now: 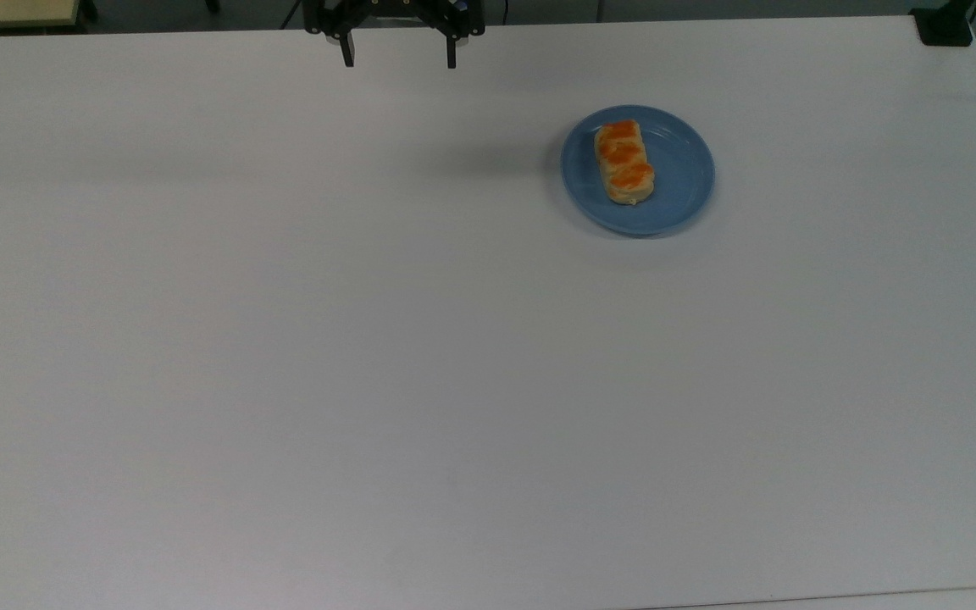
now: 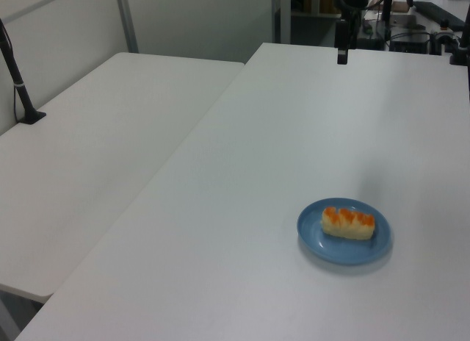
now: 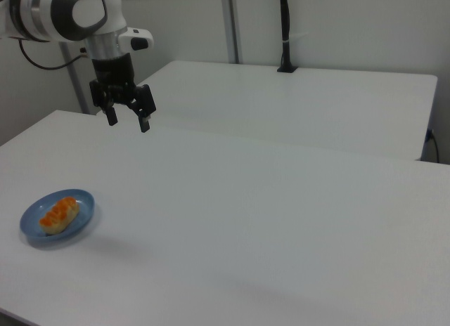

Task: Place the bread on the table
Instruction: 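Move the gripper toward the blue plate with the bread roll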

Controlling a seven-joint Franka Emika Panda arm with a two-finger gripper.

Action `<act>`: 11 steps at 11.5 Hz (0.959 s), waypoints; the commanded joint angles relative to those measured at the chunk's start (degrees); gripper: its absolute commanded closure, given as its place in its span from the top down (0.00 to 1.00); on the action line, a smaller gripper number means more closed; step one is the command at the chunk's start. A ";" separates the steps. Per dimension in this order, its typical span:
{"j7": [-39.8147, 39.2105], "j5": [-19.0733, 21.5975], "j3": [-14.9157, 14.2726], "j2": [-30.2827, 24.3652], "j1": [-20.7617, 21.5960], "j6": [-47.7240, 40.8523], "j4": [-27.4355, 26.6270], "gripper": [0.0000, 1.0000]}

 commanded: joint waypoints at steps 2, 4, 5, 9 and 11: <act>-0.71 0.92 -0.36 -0.26 0.39 -1.83 0.70 1.00; -0.71 0.92 -0.09 -0.26 0.83 -1.48 0.61 1.00; -0.71 0.92 0.08 -0.18 1.00 -1.22 0.61 1.00; -0.62 0.92 0.43 -0.26 1.44 -1.04 0.53 1.00; -0.62 1.09 0.79 -0.09 3.89 -1.04 0.09 1.00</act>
